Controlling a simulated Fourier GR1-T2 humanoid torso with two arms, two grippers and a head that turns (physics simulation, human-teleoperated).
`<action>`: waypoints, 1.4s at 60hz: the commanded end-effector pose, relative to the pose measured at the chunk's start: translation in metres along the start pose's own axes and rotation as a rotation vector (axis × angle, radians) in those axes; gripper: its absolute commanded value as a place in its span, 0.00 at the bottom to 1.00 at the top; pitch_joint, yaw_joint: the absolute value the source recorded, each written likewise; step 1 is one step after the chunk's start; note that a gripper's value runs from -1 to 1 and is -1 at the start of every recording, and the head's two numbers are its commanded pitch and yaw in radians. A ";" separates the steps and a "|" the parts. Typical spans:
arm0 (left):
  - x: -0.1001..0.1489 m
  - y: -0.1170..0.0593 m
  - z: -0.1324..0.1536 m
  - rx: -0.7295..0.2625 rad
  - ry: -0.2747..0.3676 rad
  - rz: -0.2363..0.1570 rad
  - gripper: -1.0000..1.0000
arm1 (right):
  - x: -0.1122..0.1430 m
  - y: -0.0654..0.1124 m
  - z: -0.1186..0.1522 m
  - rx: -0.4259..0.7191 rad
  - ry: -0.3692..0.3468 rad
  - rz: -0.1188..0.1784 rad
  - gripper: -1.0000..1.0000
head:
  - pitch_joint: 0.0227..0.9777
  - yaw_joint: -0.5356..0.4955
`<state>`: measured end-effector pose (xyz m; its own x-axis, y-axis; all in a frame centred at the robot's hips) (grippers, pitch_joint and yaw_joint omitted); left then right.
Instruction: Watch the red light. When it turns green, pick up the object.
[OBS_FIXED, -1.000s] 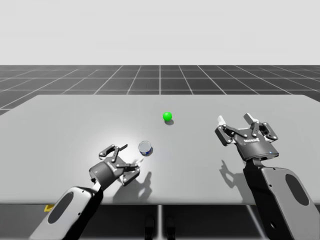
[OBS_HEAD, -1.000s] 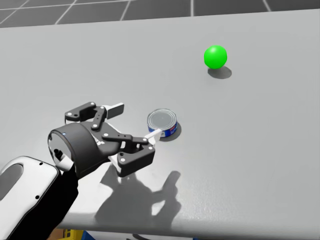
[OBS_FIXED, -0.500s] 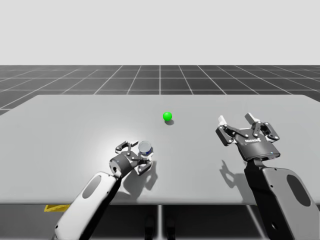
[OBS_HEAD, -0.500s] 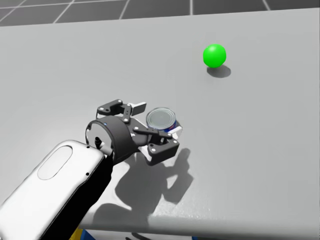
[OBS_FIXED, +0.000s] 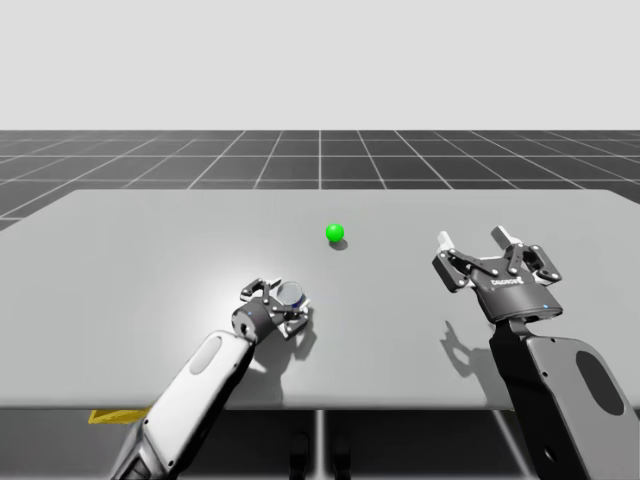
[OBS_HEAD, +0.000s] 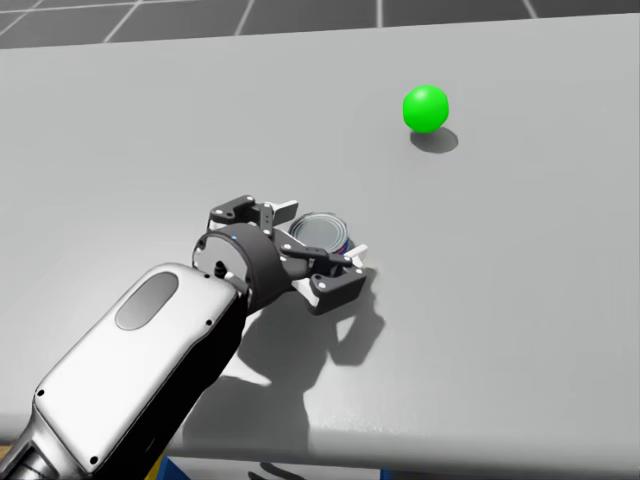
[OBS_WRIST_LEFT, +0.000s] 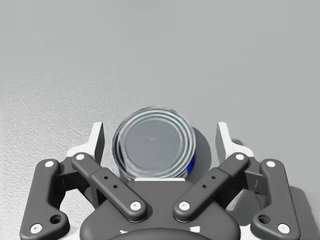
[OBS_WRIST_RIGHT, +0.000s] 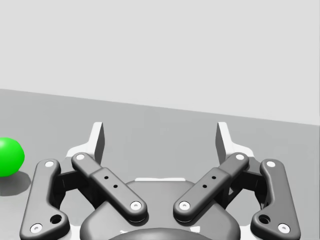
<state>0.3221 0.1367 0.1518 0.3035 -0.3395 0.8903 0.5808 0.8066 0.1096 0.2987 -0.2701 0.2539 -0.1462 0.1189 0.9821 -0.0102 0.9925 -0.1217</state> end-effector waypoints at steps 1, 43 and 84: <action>-0.005 0.004 -0.006 0.007 0.015 0.008 0.00 | 0.000 0.000 0.001 -0.001 0.001 0.001 0.00 | 0.85 0.64; -0.018 0.000 -0.008 -0.026 0.055 -0.004 1.00 | 0.003 -0.001 0.001 -0.007 -0.006 -0.004 0.00 | 0.60 0.65; 0.041 0.004 0.017 0.044 -0.122 -0.016 1.00 | 0.000 -0.004 -0.001 -0.003 0.001 -0.011 0.00 | 0.43 0.67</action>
<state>0.3221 0.1453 0.1619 0.2905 -0.2983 0.9092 0.4675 0.8733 0.1372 0.2994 -0.2736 0.2556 -0.1475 0.1097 0.9830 -0.0068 0.9937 -0.1119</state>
